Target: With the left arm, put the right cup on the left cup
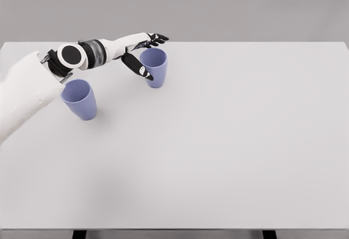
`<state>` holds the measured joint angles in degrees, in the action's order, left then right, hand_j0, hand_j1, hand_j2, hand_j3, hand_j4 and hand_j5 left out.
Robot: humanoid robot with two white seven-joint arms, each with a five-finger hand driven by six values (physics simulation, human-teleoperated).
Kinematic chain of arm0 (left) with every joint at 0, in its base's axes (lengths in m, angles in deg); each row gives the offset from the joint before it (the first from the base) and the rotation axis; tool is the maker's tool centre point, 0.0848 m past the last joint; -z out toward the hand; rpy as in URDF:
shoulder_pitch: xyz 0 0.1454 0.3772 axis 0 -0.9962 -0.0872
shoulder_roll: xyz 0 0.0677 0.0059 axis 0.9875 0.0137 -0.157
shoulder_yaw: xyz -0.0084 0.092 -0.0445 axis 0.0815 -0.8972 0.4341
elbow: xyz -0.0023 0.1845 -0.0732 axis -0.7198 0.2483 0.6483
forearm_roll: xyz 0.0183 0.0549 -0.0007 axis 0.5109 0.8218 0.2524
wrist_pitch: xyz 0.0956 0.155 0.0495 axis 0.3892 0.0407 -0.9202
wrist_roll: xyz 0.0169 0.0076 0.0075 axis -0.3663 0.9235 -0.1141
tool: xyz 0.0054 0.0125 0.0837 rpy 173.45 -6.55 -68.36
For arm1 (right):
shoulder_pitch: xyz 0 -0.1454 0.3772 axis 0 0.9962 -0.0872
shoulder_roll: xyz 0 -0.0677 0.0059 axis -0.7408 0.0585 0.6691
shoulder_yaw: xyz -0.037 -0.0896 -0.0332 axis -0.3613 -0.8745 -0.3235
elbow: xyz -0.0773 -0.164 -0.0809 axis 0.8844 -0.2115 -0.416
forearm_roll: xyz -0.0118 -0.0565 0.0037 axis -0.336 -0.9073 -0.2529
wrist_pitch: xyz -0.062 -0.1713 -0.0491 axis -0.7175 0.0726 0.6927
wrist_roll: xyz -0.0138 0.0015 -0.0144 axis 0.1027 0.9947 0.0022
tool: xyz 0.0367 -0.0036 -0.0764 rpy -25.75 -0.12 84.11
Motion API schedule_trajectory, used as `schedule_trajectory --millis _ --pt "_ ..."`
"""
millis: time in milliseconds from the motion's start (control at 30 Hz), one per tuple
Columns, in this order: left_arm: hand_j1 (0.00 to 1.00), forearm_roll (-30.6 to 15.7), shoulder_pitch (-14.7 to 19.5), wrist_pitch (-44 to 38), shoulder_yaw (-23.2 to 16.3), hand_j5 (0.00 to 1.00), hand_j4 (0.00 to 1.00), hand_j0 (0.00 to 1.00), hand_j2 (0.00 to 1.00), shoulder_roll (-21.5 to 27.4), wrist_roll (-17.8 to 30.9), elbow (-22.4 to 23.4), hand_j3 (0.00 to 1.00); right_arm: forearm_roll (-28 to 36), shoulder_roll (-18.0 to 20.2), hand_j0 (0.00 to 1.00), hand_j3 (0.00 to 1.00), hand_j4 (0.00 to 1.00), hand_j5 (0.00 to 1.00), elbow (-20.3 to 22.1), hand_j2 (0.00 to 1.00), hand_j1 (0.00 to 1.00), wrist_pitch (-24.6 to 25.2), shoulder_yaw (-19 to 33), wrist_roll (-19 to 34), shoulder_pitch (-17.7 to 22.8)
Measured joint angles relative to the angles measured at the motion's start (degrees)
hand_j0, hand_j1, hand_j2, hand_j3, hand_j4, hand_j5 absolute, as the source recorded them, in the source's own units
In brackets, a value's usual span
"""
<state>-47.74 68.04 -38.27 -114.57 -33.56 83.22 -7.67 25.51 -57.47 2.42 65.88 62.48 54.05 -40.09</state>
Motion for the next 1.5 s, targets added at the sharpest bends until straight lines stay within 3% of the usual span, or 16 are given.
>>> schedule_trajectory --millis 700,833,967,1500 --pt "1.00 0.0 -0.4 0.0 0.0 1.00 1.00 1.00 1.00 -1.6 0.0 2.2 1.00 0.0 0.0 1.00 1.00 1.00 1.00 0.0 1.00 1.00 0.0 0.0 0.0 0.0" --pt "0.94 -0.1 -0.5 0.0 0.0 0.94 0.94 0.94 0.94 -1.6 -0.2 2.6 0.94 0.0 0.0 1.00 1.00 1.00 1.00 0.0 1.00 1.00 0.0 0.0 0.0 0.0" --pt "0.76 -0.1 -0.5 0.1 -0.1 0.76 0.76 0.76 0.76 -1.7 -0.3 2.7 0.76 0.0 0.0 1.00 1.00 1.00 1.00 0.0 1.00 1.00 0.0 0.0 0.0 0.0" --pt "0.73 -0.1 -0.3 0.0 0.0 0.73 0.73 0.73 0.73 -1.6 -0.1 2.3 0.73 0.0 0.0 1.00 1.00 1.00 1.00 0.0 1.00 1.00 0.0 0.0 0.0 0.0"
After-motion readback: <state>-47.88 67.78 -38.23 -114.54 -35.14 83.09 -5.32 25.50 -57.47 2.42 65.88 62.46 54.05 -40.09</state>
